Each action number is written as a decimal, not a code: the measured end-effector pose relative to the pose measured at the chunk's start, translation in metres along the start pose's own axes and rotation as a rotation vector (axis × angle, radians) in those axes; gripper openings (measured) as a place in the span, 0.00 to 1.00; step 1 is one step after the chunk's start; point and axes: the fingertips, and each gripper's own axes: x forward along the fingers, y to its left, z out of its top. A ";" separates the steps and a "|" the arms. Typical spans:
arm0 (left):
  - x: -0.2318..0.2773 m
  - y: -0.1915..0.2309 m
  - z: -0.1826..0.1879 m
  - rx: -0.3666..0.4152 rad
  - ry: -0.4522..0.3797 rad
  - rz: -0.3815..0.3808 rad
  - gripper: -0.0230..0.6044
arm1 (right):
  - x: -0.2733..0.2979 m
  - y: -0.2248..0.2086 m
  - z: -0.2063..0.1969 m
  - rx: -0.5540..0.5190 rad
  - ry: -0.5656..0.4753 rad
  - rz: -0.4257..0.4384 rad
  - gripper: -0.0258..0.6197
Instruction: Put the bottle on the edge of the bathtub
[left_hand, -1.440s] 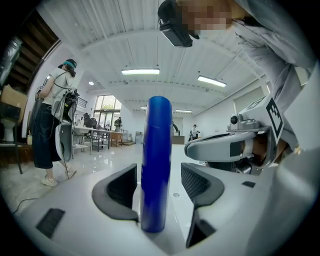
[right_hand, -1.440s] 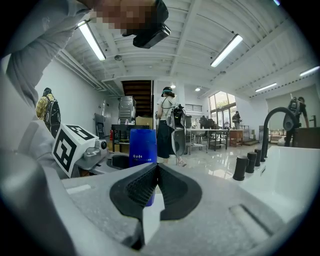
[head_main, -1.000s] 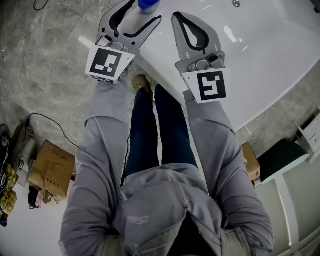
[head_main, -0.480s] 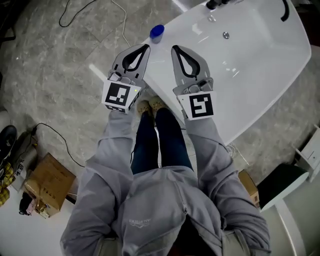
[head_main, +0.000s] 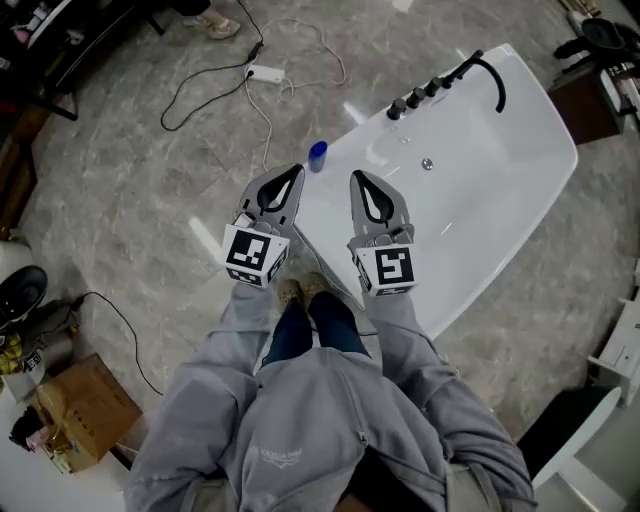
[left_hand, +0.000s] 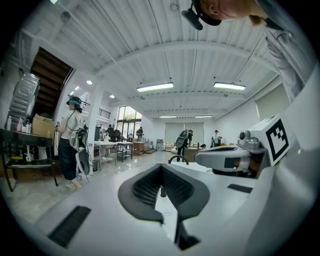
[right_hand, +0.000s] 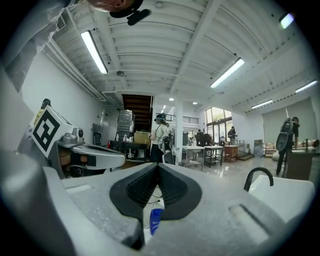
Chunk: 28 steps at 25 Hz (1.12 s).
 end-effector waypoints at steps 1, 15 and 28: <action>-0.005 -0.004 0.009 0.007 0.001 0.002 0.04 | -0.005 0.001 0.011 -0.005 -0.006 0.000 0.04; -0.068 -0.031 0.110 0.017 -0.051 0.107 0.04 | -0.057 0.024 0.114 -0.045 -0.083 0.031 0.04; -0.128 -0.035 0.138 0.015 -0.111 0.267 0.04 | -0.083 0.042 0.148 0.014 -0.130 -0.010 0.04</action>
